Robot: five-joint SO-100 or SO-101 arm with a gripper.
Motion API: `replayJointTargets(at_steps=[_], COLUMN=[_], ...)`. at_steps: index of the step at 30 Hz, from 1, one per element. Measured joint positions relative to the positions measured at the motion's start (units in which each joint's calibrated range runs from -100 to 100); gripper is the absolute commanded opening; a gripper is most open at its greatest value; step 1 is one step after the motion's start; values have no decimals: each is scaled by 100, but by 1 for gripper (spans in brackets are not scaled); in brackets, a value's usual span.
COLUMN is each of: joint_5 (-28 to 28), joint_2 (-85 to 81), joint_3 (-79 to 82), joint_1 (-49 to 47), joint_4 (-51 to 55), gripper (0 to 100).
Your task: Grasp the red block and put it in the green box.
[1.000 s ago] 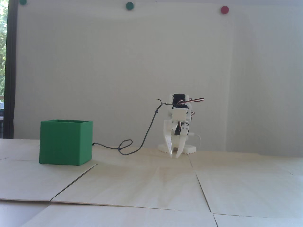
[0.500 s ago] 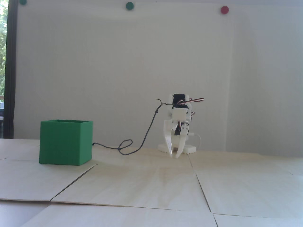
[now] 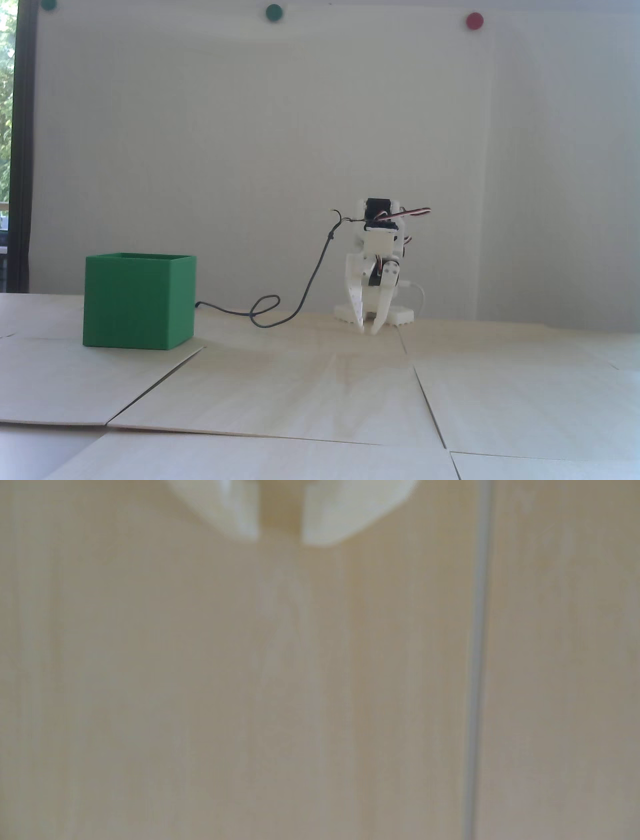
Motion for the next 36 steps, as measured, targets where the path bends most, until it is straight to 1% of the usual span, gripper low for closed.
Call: replayJointTargets(at_steps=[16,22,27,32,36], joint_5=[0,0,0,10,10], joint_2=[0,0,-8,-540,-606], joint_3=[0,0,0,-27,-27], joint_1=[0,283,329,329,329], joint_4=[0,0,0,-8,-8], gripper=[3,3,3,3,3])
